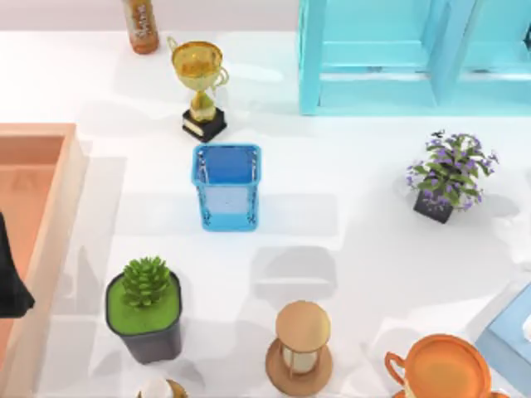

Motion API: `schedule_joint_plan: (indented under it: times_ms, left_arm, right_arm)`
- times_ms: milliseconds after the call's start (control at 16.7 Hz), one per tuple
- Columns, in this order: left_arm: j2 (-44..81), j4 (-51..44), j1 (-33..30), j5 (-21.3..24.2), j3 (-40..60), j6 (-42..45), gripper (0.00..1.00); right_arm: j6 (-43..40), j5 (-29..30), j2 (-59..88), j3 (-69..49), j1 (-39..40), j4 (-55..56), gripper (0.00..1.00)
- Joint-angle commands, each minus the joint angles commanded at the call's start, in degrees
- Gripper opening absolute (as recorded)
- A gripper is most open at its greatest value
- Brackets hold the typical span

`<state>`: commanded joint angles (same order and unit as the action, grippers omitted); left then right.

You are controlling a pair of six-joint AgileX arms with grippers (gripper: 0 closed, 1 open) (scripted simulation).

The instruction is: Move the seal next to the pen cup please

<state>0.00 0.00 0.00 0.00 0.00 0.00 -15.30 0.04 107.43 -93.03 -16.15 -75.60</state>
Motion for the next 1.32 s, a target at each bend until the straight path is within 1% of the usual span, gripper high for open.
schedule_joint_plan:
  times_ms: [360, 480, 840, 960, 1200, 1320]
  left_arm:
    - [0.00, 0.00, 0.00, 0.00, 0.00, 0.00, 1.00]
    - [0.00, 0.00, 0.00, 0.00, 0.00, 0.00, 1.00]
    - [0.00, 0.00, 0.00, 0.00, 0.00, 0.00, 1.00]
    - [0.00, 0.00, 0.00, 0.00, 0.00, 0.00, 1.00]
    - [0.00, 0.00, 0.00, 0.00, 0.00, 0.00, 1.00]
    - [0.00, 0.00, 0.00, 0.00, 0.00, 0.00, 1.00]
  right_arm:
    - [0.15, 0.01, -0.02, 1.06, 0.24, 1.07, 1.00]
    - [0.24, 0.00, 0.65, 3.99, 0.20, 4.39, 1.00]
    - [0.27, 0.02, 3.76, 15.68, 0.21, 19.89, 1.00]
    - [0.25, 0.02, 4.36, 17.23, 0.19, 21.61, 1.00]
    - [0.25, 0.02, 4.38, 17.28, 0.19, 21.66, 1.00]
    - [0.25, 0.02, 4.38, 17.28, 0.19, 21.66, 0.85]
